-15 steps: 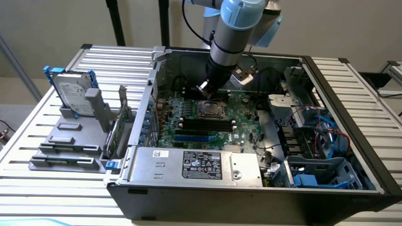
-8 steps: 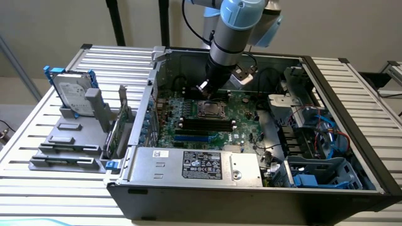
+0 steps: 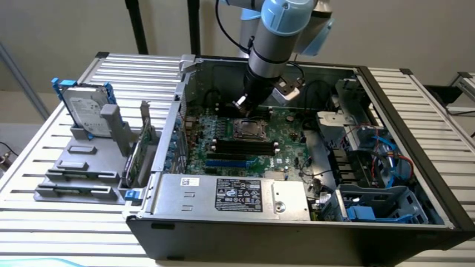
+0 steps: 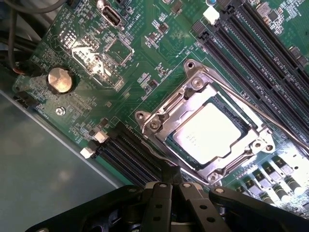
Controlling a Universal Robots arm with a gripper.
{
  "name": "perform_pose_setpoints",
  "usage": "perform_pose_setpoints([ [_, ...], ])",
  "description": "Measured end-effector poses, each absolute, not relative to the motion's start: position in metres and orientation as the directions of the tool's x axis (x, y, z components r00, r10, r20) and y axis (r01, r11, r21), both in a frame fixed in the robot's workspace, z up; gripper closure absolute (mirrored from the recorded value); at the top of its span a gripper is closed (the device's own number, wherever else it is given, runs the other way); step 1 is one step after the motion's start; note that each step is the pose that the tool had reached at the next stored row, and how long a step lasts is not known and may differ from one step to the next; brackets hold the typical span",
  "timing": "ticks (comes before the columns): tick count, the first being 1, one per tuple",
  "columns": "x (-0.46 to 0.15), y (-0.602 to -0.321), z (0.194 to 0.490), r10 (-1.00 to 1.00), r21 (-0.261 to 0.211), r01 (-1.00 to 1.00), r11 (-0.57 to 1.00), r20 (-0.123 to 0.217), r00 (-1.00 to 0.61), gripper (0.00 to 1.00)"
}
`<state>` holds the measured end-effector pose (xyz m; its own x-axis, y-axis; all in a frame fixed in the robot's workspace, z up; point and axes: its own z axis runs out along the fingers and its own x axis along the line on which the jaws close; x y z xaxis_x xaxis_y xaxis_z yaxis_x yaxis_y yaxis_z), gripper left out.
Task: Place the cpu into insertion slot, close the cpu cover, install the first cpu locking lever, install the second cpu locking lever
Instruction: 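Install the first cpu locking lever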
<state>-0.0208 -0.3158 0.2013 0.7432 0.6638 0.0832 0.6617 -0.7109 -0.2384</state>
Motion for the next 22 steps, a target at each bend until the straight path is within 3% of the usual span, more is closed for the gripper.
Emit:
perform_pose_setpoints([
  [22,-0.0124,-0.3170,0.1982,0.673,-0.238,0.671,-0.703,0.083,0.735,0.89],
])
